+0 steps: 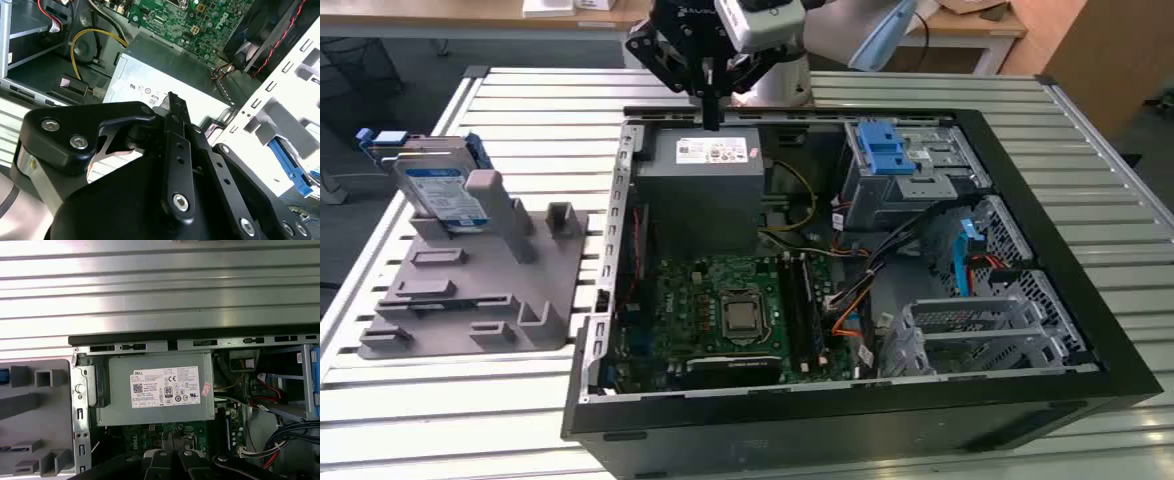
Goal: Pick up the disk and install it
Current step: 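Reach for the disk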
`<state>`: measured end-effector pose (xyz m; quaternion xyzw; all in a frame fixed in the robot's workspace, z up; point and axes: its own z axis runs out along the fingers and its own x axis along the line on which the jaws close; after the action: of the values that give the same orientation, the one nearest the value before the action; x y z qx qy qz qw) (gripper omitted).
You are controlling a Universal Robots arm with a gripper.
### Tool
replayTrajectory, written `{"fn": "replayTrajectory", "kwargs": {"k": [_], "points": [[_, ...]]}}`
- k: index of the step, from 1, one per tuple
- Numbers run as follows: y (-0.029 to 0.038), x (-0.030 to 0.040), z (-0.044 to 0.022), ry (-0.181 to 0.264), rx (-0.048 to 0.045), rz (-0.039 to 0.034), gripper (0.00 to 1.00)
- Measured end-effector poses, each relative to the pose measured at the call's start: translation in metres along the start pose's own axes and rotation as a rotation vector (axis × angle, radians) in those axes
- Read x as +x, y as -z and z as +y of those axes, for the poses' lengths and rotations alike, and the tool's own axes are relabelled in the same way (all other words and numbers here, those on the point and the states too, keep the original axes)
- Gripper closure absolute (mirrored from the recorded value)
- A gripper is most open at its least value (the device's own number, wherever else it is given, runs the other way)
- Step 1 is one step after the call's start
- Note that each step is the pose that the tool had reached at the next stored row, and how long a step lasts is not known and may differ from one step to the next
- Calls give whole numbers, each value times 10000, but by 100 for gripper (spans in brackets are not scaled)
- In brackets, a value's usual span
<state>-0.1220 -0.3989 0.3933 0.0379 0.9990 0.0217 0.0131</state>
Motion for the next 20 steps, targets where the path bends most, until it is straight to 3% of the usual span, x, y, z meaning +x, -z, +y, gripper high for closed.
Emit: {"fn": "replayTrajectory", "kwargs": {"k": [20], "points": [[0, 71, 4, 0, 0, 0, 89]]}}
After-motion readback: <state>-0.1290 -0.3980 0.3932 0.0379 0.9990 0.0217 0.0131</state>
